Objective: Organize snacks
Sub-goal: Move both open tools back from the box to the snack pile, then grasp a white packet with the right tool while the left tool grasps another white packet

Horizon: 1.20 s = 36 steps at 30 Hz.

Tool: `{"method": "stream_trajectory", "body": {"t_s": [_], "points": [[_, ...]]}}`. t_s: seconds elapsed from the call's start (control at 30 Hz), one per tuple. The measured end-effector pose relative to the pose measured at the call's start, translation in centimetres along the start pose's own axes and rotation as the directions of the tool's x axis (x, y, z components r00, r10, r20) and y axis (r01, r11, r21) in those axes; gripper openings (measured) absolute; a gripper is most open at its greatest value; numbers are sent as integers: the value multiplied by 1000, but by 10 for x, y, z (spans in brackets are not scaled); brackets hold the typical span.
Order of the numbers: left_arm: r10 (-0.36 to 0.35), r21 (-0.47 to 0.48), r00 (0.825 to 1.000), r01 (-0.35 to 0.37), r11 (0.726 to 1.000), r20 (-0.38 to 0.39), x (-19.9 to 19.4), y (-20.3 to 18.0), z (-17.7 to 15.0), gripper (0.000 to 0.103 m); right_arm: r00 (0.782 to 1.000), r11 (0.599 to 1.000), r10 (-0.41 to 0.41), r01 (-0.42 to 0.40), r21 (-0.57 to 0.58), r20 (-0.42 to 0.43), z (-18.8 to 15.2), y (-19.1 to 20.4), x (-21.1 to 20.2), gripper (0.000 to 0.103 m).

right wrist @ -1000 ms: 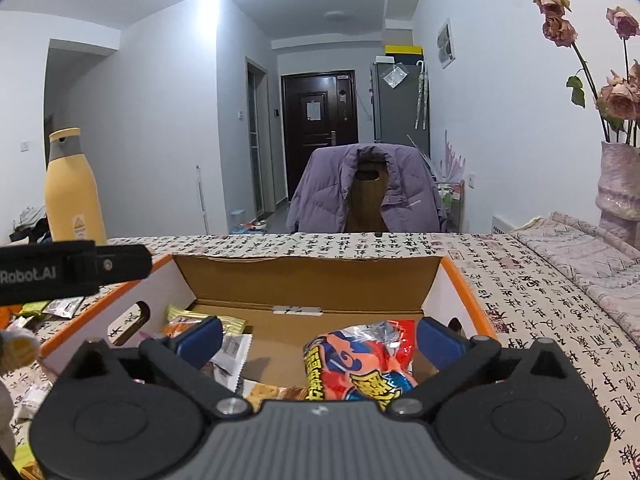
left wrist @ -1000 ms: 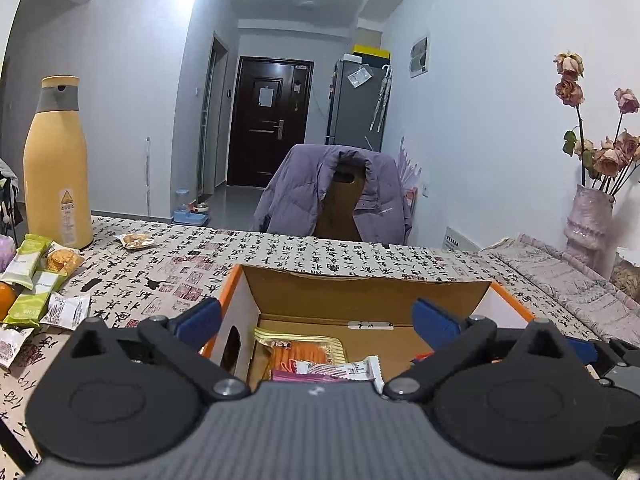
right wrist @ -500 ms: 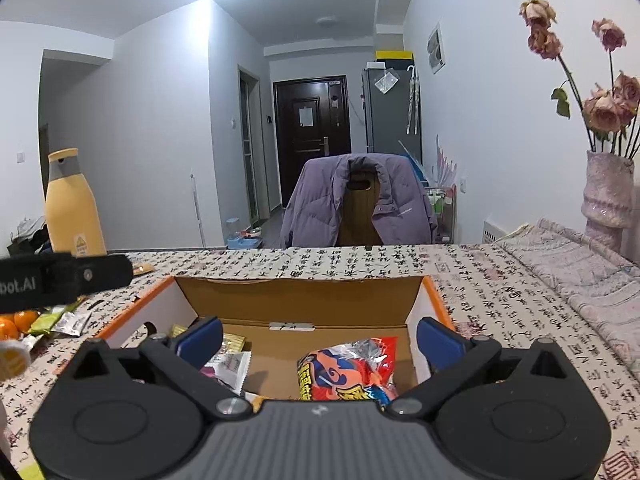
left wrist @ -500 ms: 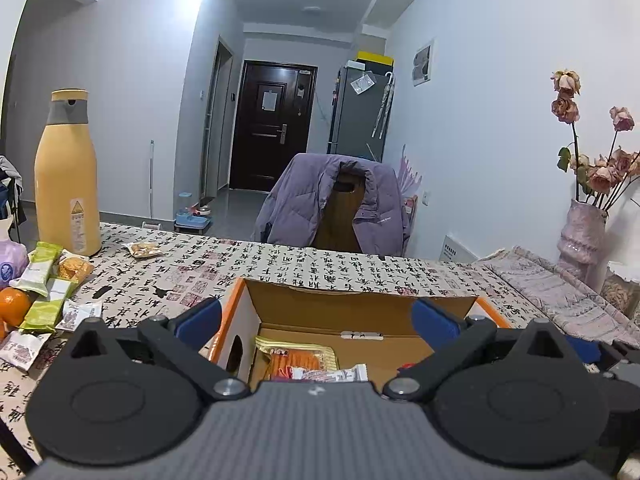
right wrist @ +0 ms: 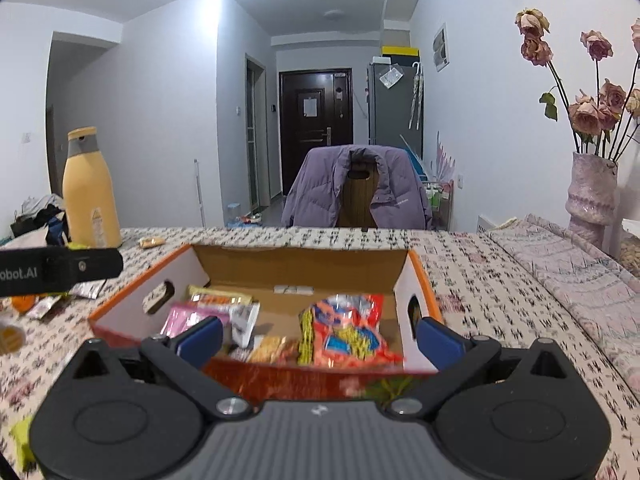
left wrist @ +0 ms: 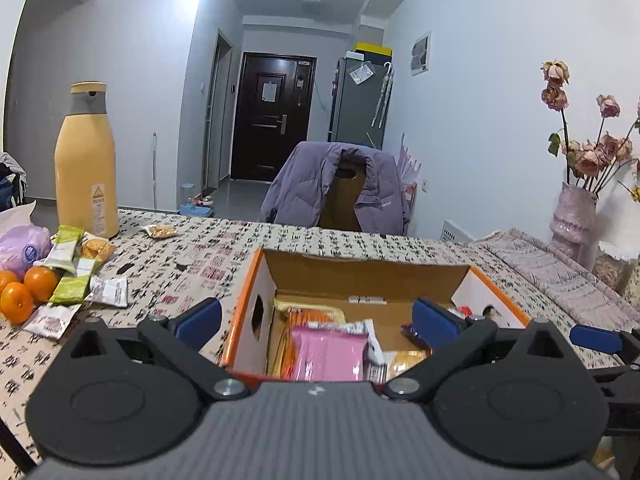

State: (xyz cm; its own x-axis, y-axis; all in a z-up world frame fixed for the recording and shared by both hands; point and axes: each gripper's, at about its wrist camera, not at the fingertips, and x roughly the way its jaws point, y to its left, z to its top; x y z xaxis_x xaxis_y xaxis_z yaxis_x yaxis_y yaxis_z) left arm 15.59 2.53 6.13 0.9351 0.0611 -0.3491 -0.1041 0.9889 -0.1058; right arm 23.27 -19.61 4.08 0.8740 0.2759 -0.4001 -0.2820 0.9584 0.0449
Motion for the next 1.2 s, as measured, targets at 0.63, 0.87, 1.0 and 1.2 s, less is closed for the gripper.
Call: {"method": "stream_trajectory", "body": {"t_s": [0.63, 0.87, 1.0, 1.2], "points": [[-26, 35, 994, 30, 999, -102, -47, 25, -67, 103, 989, 999, 27, -22, 36, -146, -68, 16, -32, 103], [-34, 24, 993, 37, 999, -109, -59, 32, -76, 103, 988, 1000, 2, 1, 17, -154, -72, 26, -34, 100], [-28, 24, 993, 31, 999, -115, -60, 35, -77, 103, 987, 1000, -9, 13, 23, -159, -70, 29, -31, 92], [-28, 21, 993, 31, 999, -113, -63, 36, -77, 103, 984, 1000, 0, 3, 17, -176, -65, 37, -19, 74]]}}
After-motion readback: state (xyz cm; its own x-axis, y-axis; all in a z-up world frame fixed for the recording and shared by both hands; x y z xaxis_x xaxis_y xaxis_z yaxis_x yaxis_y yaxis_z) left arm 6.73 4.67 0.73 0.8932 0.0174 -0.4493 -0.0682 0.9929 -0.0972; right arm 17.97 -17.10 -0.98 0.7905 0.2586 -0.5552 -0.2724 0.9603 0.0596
